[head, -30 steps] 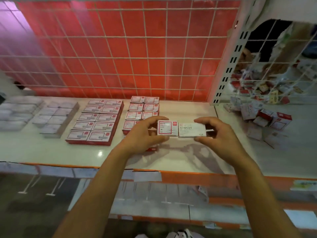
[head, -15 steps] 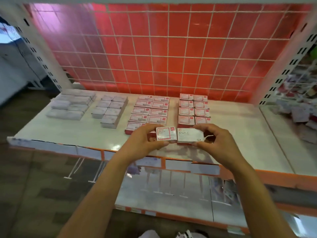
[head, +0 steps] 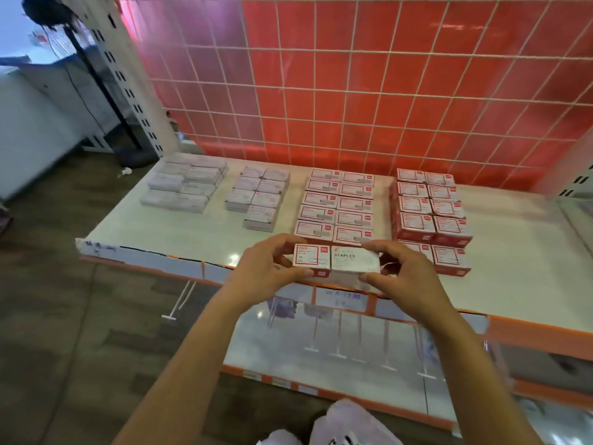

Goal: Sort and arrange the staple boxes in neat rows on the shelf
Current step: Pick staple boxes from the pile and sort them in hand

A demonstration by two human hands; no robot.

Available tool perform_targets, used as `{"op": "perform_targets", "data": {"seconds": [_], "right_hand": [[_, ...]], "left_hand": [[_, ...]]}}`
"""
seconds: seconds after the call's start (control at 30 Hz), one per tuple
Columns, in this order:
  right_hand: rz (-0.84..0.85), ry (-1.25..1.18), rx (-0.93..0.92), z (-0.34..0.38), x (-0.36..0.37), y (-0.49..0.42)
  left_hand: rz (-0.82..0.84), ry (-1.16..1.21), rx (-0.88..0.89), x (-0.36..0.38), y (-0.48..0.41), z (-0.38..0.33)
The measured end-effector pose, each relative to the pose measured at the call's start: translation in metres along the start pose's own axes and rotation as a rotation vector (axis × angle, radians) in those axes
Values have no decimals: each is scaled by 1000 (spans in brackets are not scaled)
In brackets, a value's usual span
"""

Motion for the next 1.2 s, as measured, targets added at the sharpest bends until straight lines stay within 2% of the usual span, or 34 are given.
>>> {"op": "perform_targets", "data": {"seconds": [0.27, 0.57, 0.77, 1.2], "right_hand": [[2, 24, -23, -6, 3, -9], [-117, 48, 10, -26, -47, -7], [-186, -39, 2, -42, -83, -2], [-397, -80, 68, -72, -138, 6]], "left_hand": [[1, 54, -43, 3, -13, 4], [23, -88, 75, 34, -40, -40], [26, -97, 112, 60, -52, -64], [-3, -164, 94, 112, -68, -84]]}}
Point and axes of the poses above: each hand's wrist, its own y-axis away from the middle knuckle, its own x-axis out of the palm, z = x × y, the point moved 7 cm from there along -y, towards the middle knuckle
